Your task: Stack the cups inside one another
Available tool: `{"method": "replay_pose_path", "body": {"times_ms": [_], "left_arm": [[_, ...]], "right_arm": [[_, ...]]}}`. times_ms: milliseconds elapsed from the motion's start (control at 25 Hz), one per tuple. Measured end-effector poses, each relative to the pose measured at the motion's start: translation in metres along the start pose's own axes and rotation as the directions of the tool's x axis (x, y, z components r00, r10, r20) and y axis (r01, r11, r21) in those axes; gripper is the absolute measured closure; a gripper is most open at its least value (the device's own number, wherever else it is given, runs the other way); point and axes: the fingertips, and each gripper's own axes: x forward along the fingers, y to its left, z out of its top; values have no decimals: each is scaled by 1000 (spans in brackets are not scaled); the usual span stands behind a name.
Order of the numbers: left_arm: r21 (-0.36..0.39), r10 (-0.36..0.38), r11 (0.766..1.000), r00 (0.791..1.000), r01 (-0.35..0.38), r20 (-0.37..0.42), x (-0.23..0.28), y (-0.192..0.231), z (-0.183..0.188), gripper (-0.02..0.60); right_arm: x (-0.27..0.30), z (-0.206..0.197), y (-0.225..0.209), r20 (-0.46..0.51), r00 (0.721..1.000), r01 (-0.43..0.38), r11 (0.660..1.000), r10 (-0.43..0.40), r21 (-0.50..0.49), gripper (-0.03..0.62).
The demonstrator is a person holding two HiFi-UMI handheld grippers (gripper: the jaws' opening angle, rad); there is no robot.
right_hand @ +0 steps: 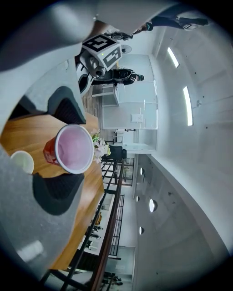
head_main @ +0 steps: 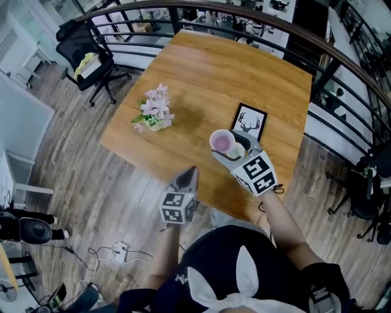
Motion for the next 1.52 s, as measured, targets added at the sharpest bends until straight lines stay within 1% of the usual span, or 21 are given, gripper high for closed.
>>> {"method": "replay_pose_path", "body": {"times_ms": [320,520,800,1040,1200,1520], "left_arm": [[51,-72,996,997,73,-12,25,-22,6,563],[55,-98,993,994,100,-37,36,-30,1,563],[56,-104,993,994,106,-33,49,-30,0,563],[39,-105,993,992,108,-72,53,-30,-4,563],[40,-94,995,994,96,-64,60,-22,-9,563],[35,-94,995,990,98,-106,68,-18,-14,563]], "right_arm": [[-35,-19,-47,-10,992,122,990,-122,64,261],[-42,-28,-59,-17,989,151,985,-150,80,261],[-37,-40,-63,-33,989,144,984,-142,105,261],[-29,-53,-64,-40,991,129,982,-125,134,260],[-22,-67,-66,-58,991,124,980,-117,154,260],[-4,-91,-63,-94,992,99,980,-84,174,260]]}}
